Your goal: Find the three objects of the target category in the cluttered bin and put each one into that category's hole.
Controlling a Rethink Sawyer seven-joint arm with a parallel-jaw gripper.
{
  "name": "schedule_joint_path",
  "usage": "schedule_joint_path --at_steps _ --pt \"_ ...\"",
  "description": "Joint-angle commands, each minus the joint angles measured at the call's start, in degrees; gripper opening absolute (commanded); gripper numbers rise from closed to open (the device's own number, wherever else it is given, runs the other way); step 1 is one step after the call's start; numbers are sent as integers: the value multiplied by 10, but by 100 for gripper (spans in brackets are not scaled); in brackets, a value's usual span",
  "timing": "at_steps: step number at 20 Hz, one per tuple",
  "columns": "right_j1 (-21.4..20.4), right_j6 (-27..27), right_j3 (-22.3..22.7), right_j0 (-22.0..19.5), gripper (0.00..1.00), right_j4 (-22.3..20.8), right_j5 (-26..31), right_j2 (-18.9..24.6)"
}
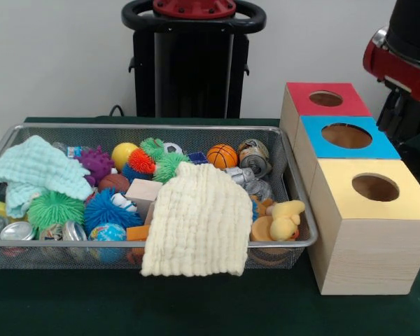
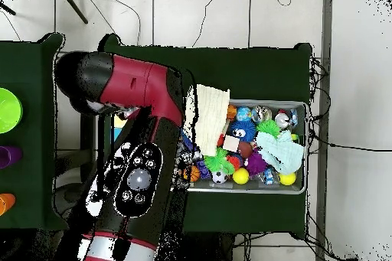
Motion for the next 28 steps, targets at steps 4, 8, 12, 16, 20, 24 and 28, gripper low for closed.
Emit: schedule_joint_path --at_steps 4,8,12,16,20,24,28 --pt "-53 -32 90 -41 0 -43 20 56" --pt "-67 -67 115 -50 0 -51 -1 68" --pt "-76 -96 128 -60 0 -61 -10 83" --pt "-87 -112 138 -67 0 -73 -19 98" --pt "-93 -122 146 -74 0 -85 -26 112" --pt "-100 -129 150 -86 0 -99 -30 127" --pt "-111 -140 163 -99 0 -112 -38 144"
